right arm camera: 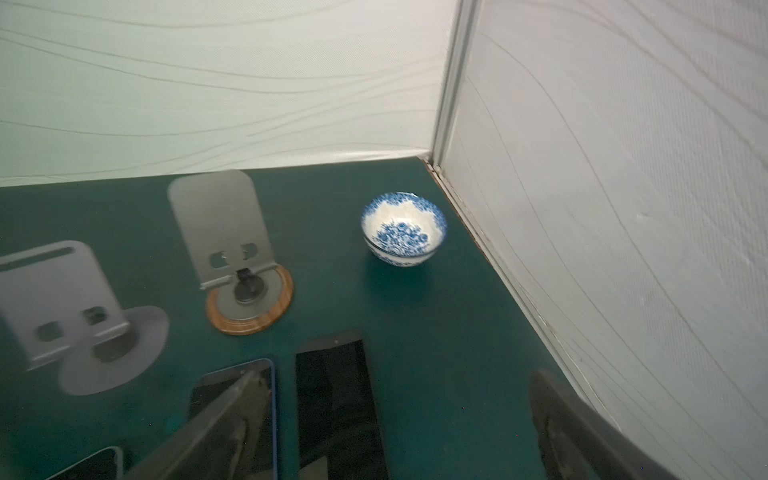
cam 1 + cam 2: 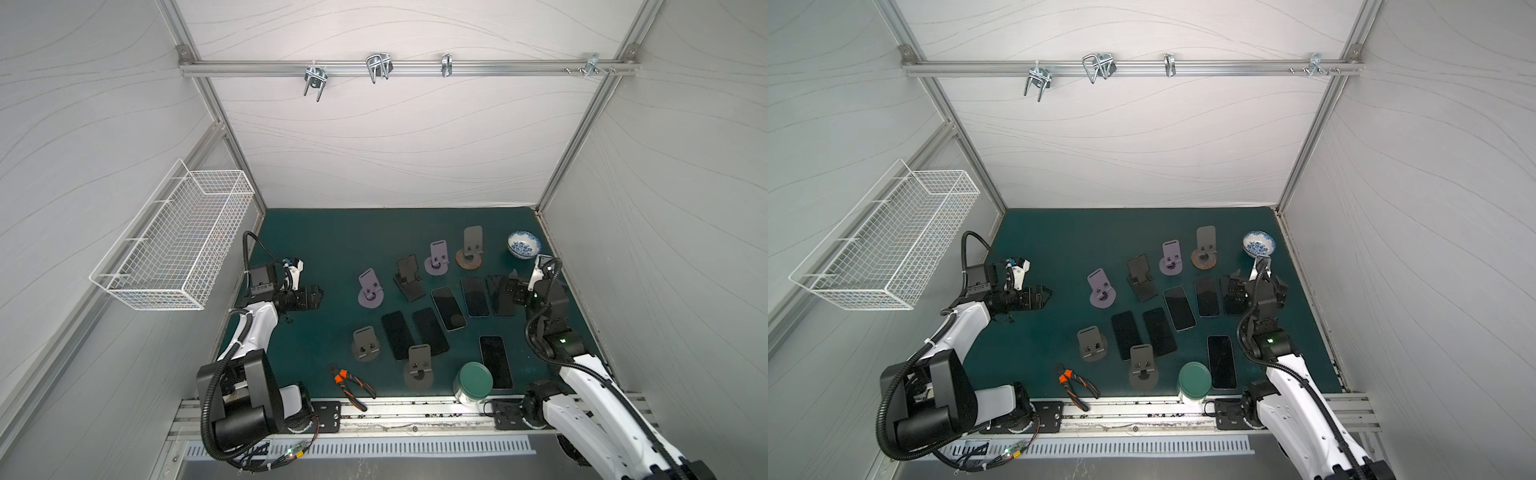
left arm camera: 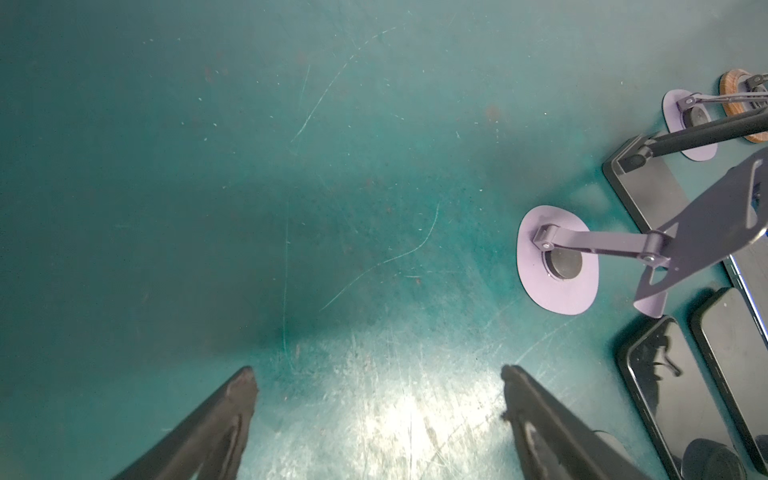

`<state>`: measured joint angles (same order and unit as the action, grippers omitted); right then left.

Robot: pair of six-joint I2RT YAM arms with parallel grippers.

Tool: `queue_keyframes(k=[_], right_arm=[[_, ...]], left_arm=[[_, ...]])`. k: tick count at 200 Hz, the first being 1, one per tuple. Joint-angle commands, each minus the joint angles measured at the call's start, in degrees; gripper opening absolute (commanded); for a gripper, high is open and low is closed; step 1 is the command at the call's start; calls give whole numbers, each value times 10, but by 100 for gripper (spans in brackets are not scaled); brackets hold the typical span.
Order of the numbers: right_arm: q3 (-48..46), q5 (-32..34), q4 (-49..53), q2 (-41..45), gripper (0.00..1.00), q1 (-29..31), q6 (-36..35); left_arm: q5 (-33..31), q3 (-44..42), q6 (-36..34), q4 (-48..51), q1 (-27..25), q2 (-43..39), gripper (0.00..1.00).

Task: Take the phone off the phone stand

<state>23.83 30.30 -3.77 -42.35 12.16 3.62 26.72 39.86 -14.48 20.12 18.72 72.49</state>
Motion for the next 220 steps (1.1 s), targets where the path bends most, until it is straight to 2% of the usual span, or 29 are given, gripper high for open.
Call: queue_keyframes(k=[1,37,56,75,88,104,116,128,138,148,159,170,183,203,220], right_arm=[[-39,-91,-114,-41,99,-42,23],[-109,-129,-325,-185,99,-70,28],[-119,-164,-422,-255,99,-70,1],[-100,-184,-462,-309,99,-72,-19],[-69,-207,-443,-344,99,-79,2],[-53,-214,-488,-425,99,-75,-1],[-50,-218,-574,-494,99,-75,-11],[-12,-240,-437,-458,99,-75,-13],[-8,-226,-493,-495,99,-59,-37],[7,-209,-422,-472,99,-48,-36],[-3,-238,-473,-488,99,-60,-40],[4,-240,-429,-471,99,-62,-33],[16,-234,-428,-485,99,-63,-29],[18,-233,-416,-479,99,-64,-28],[18,-234,-412,-476,99,-64,-27]], left_arm=[[0,24,-4,0,2,5,94],[-1,24,-3,-2,3,4,94],[-5,26,-1,-1,3,6,95],[-7,26,1,-2,3,8,96],[-9,26,2,-5,3,8,97],[-10,24,4,-7,3,5,99],[-11,22,4,-9,3,3,100],[-9,21,2,-12,3,1,100],[-4,20,6,-23,2,1,100],[7,19,18,-39,2,0,100],[22,13,34,-63,-1,2,100],[31,3,51,-94,-7,0,100],[28,-18,71,-139,-23,-5,100],[32,-69,108,-234,-45,-22,100],[29,-122,135,-357,-53,-33,100]])
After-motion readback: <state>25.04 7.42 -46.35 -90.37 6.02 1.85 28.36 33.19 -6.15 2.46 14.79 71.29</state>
